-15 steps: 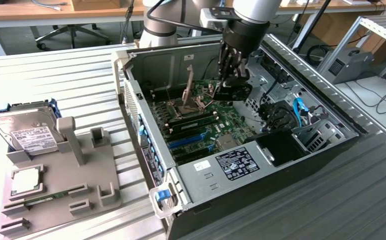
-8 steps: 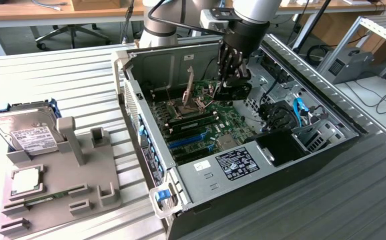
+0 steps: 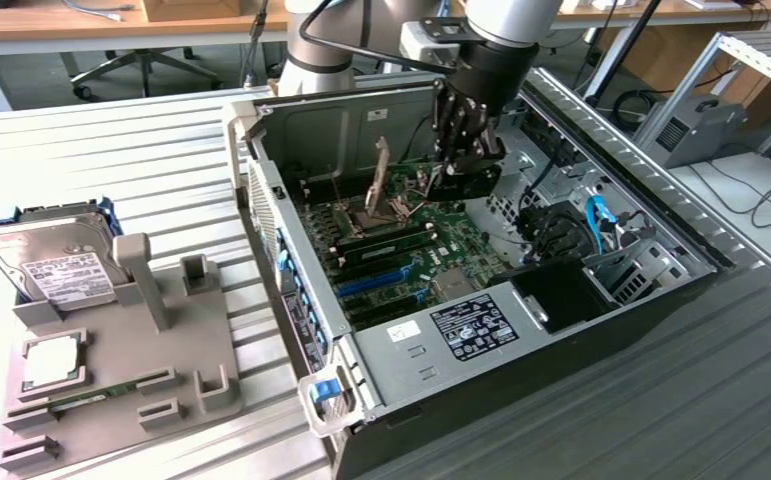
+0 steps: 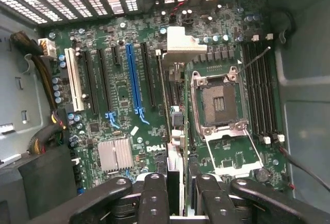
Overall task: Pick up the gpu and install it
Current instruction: 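Insert the gpu into the slot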
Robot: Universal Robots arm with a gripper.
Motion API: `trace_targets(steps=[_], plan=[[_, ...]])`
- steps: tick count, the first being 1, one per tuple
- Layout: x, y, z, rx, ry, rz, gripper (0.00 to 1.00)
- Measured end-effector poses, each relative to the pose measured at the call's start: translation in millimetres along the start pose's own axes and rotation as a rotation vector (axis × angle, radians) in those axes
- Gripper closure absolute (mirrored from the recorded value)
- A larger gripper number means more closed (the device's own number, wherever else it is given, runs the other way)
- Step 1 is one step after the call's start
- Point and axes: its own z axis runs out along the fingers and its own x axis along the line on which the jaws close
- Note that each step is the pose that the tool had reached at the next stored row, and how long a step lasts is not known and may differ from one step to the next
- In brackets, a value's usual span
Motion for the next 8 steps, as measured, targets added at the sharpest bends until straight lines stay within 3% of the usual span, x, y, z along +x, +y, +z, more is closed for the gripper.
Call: trace_targets(steps=[8], plan=[[0.0,0.0,0.1,-0.0020,0.0036,-0.080,0.74]])
